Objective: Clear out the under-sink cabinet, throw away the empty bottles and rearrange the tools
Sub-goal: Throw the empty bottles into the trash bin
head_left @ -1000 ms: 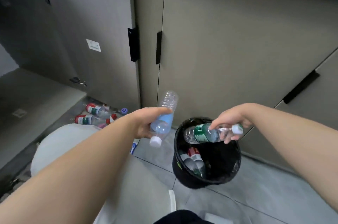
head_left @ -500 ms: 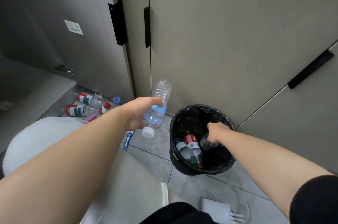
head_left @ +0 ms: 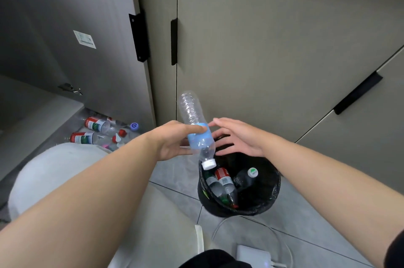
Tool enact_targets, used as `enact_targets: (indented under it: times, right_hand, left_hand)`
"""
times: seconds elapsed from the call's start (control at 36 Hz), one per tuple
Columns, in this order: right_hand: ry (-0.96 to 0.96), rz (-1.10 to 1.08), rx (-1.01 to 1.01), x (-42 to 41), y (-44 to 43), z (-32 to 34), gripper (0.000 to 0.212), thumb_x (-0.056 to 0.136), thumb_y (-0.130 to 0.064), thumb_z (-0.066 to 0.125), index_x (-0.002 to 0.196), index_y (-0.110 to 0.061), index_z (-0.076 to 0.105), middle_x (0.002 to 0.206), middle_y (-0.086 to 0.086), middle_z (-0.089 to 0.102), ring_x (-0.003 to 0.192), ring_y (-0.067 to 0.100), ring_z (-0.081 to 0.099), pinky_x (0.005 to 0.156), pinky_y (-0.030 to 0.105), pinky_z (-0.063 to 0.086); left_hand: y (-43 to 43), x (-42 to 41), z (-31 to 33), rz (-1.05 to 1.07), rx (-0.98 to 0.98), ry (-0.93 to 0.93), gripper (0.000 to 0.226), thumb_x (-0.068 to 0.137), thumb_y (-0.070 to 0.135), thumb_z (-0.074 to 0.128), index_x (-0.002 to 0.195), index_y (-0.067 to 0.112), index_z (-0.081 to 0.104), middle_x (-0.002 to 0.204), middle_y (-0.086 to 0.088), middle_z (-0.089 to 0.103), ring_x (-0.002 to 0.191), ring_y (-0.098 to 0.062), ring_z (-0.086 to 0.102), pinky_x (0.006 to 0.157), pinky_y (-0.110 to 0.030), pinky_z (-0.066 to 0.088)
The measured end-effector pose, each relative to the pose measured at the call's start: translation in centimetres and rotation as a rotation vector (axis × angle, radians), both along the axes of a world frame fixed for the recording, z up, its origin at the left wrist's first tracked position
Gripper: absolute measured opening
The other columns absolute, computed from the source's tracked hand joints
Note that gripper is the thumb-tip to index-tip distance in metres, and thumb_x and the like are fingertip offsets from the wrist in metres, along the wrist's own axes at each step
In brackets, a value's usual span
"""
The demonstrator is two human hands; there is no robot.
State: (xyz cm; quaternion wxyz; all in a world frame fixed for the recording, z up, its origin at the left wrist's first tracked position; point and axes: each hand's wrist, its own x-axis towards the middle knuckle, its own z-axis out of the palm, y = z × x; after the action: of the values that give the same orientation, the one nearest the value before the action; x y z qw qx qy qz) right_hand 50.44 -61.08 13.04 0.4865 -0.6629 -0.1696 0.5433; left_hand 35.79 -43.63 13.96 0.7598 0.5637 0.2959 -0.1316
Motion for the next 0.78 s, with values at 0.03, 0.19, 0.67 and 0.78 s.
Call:
enact_targets:
  times: [0.03,0.19,0.67,0.78]
  right_hand:
    - [0.041,0.049,0.030,-0.4,0.4,0.7,0.053,0.086,-0.050,0.073,0.129,-0.022,0.060,0.126,0.017,0.065,0.111,0.037,0.068,0.089,0.051,0.057]
    - [-0.049,0.181,0.022,-2.4,2.1,1.3,0.062,0.081,-0.032,0.083,0.133,-0.030,0.049,0.122,0.003,0.070,0.107,0.031,0.071,0.091,0.051,0.057]
    - [-0.547,0.384,-0.795,6.1,-4.0,2.6,0.036,0.083,-0.035,0.077,0.109,-0.017,0.061,0.096,0.009,0.066,0.084,0.026,0.076,0.052,0.023,0.050]
    - [-0.912,0.526,-0.921,5.2,-3.2,-0.1,0.056,0.074,-0.053,0.075,0.112,-0.020,0.051,0.091,0.003,0.066,0.067,0.022,0.074,0.060,0.031,0.055]
  left_hand:
    - [0.0,0.0,0.2,-0.002,-0.004,-0.017,0.042,0.088,0.025,0.078,0.123,0.005,0.067,0.113,-0.013,0.076,0.108,-0.025,0.073,0.101,-0.042,0.056]
    - [0.2,-0.6,0.8,0.014,0.085,-0.079,0.041,0.088,0.037,0.078,0.116,0.008,0.071,0.111,-0.012,0.077,0.104,-0.023,0.074,0.100,-0.038,0.053]
    - [0.4,-1.3,0.2,0.184,0.357,0.095,0.024,0.100,0.028,0.059,0.116,0.010,0.062,0.117,-0.013,0.069,0.105,-0.026,0.068,0.089,-0.039,0.054]
    - [0.4,-1.4,0.2,0.165,0.367,0.113,0.023,0.100,0.028,0.059,0.115,0.010,0.062,0.114,-0.012,0.070,0.095,-0.022,0.067,0.087,-0.039,0.054]
